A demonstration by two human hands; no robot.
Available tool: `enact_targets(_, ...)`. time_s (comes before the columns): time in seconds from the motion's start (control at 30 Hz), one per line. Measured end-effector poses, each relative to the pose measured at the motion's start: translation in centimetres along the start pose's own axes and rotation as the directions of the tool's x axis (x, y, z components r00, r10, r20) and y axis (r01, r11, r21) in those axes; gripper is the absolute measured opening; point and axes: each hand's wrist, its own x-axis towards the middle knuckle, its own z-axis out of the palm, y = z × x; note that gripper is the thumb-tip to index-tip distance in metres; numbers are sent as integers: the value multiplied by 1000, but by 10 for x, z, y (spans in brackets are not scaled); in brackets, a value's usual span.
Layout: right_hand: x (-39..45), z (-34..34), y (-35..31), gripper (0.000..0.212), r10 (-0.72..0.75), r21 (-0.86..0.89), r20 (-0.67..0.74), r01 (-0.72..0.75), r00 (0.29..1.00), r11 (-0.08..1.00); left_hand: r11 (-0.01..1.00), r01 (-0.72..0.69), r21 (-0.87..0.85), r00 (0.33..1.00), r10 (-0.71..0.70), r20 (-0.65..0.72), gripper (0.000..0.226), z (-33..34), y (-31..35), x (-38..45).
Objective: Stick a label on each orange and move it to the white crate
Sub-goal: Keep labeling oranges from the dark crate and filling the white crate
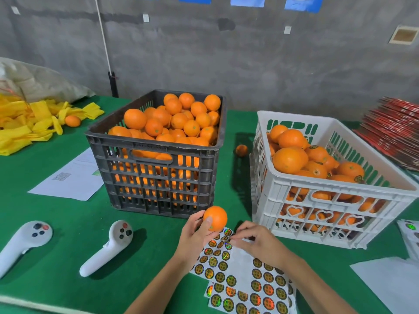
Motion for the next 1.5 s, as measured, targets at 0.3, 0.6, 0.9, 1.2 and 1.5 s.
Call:
enact_targets(0.3,4,-4,-14,9,151,69,20,-152,988,986,1000,17,-13,1000,-17,-5,40,0,0,-1)
enact_targets(0.6,1,0,-22,11,172,72,-21,-170,985,983,999,26,-27,1000,-25,14,40,0,1,0)
enact_targets(0.9,-10,16,-16,21,-40,-232,8,41,999,972,1000,8,-22,999,-8,33,56,0,1,-1)
enact_targets(1.2,-13,20,-45,9,25,239,-227,30,974,970,1000,-14,-12,1000,15,26,57,0,2,-2)
enact_targets(1.5,-2,24,-93,19,22,212,-574,123,818,969,981,-191,23,975,187,124,52,28,53,-41)
